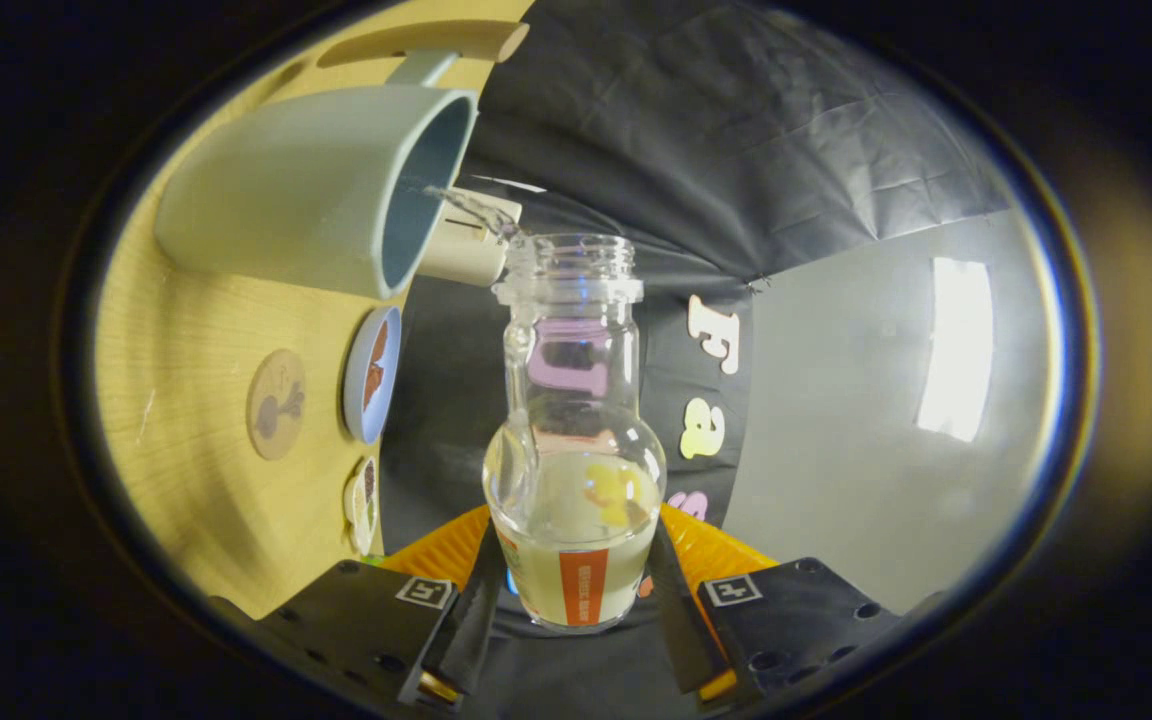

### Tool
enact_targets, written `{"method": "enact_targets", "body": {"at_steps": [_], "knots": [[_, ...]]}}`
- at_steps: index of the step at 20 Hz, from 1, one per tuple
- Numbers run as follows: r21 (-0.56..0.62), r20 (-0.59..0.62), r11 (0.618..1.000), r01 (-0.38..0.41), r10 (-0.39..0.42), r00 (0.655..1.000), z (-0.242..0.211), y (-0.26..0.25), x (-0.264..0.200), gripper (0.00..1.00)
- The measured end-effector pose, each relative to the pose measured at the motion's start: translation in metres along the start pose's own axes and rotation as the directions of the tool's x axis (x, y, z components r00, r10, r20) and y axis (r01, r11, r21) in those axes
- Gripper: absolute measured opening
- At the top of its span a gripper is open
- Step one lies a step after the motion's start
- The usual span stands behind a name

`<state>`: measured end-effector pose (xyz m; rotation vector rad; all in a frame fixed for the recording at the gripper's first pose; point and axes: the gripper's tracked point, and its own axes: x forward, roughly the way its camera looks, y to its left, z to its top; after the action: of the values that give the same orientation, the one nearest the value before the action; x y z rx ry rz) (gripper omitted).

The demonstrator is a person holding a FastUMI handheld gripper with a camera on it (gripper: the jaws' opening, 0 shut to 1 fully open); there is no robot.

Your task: Take the bottle from table, then pour the juice into the cup, finally place the bottle on the coaster

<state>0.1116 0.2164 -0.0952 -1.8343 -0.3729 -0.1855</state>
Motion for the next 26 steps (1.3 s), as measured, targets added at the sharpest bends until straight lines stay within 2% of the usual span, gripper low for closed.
{"method": "enact_targets", "body": {"at_steps": [20, 26], "knots": [[-0.079, 0.064, 0.993, 0.087, -0.082, 0.995, 0.005, -0.014, 0.007, 0.75], [-0.120, 0.087, 0.984, 0.134, -0.124, 0.989, 0.006, -0.022, 0.009, 0.75]]}}
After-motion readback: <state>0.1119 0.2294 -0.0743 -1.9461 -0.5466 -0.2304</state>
